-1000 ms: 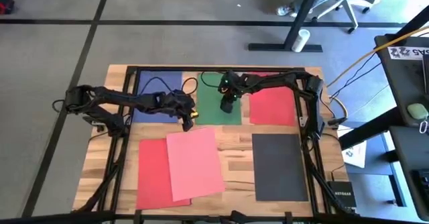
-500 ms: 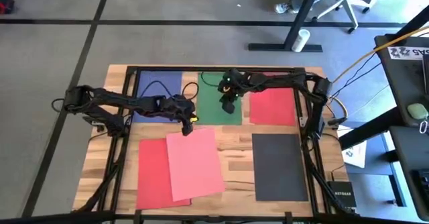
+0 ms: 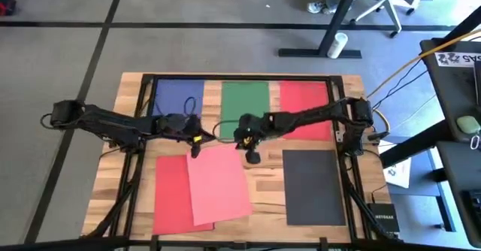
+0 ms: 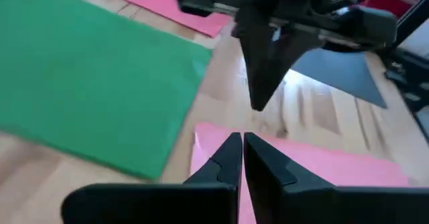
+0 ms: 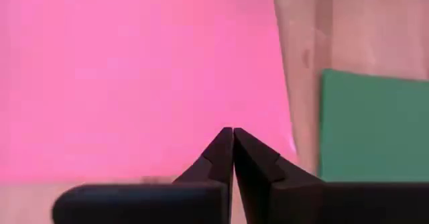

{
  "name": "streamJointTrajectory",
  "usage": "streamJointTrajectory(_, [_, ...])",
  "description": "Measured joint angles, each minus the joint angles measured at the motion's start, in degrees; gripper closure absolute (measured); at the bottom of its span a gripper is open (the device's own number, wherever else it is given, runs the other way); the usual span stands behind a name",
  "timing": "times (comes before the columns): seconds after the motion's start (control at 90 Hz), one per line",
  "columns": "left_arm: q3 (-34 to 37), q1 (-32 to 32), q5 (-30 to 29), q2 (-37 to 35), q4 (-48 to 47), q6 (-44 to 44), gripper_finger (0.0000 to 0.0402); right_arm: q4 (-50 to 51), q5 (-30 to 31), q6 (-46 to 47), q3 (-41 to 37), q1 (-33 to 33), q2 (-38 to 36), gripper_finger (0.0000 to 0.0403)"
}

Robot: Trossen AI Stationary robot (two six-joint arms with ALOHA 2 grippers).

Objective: Organize paper
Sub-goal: Move the pink paper to the bottom middle of the table

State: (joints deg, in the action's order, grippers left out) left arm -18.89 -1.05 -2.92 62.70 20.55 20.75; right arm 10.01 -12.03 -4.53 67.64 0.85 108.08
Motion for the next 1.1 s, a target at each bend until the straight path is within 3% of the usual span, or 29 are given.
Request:
streamJointTrajectory(0.156, [4.26, 2.83, -3.93, -2.42, -0.39, 1.65, 0.0402, -4.03, 2.58, 4.54, 0.08, -3.67, 3.34, 0.0403])
streamJointTrajectory(0.433, [6.06, 5.50, -5.24, -2.87, -0.07, 2.93, 0.0402, -6.61, 5.29, 13.28, 0.08, -7.98, 9.02, 0.0403])
streamJointTrajectory(1.1, [6.27, 9.58, -5.33, -2.85, -0.28, 2.53, 0.0402, 7.24, 9.24, 24.15, 0.00, -14.77, 5.55, 0.0403])
